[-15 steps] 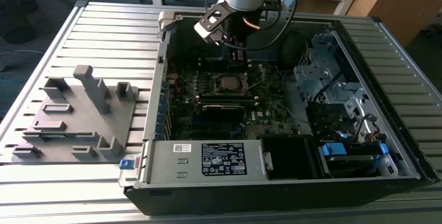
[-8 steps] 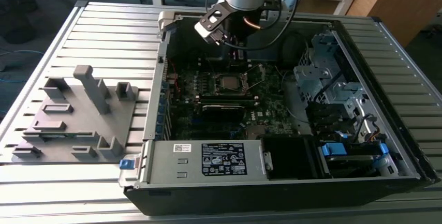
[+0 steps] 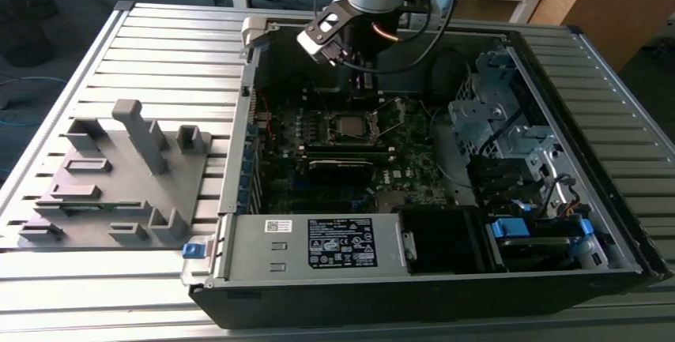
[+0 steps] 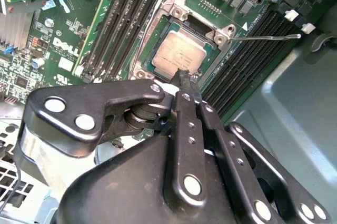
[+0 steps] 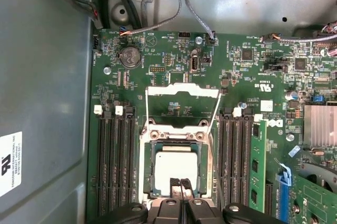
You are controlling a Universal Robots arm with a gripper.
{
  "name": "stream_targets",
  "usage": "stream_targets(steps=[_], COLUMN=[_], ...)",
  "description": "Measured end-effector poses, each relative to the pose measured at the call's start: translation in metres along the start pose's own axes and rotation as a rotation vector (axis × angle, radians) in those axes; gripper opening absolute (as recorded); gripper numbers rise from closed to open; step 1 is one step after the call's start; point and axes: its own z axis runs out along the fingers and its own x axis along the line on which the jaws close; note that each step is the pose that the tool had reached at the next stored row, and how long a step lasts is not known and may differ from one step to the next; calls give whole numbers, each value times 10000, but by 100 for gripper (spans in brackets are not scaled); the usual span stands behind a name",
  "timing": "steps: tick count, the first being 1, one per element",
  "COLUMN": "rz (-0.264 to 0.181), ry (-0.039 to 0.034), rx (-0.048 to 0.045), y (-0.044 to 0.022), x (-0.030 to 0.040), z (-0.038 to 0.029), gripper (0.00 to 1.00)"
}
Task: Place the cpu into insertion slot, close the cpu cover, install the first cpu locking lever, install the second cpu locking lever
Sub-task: 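Close the cpu cover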
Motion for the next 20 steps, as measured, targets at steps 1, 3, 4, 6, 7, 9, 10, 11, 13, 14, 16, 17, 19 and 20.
stream_targets(steps=[1,3,4,6,7,9,10,11,13,14,16,17,19,20], rz=[0,0,0,0,0,0,1,0,0,0,1,0,0,0], ry=[0,1,1,1,1,5,1,1,1,-4,1,3,2,2], rx=[0,-1,-1,-1,-1,-3,-1,-1,-1,2,-1,-2,-1,-1], y=[0,0,0,0,0,1,0,0,1,0,0,1,1,1], x=[0,0,-1,-1,-1,-1,-1,-1,-1,-2,-1,-1,-1,-2], z=[-11,-28,-38,-50,-55,-57,-60,-62,-63,-68,-74,-76,-87,-98], gripper=[11,11,11,11,11,11,11,11,11,11,11,11,11,11])
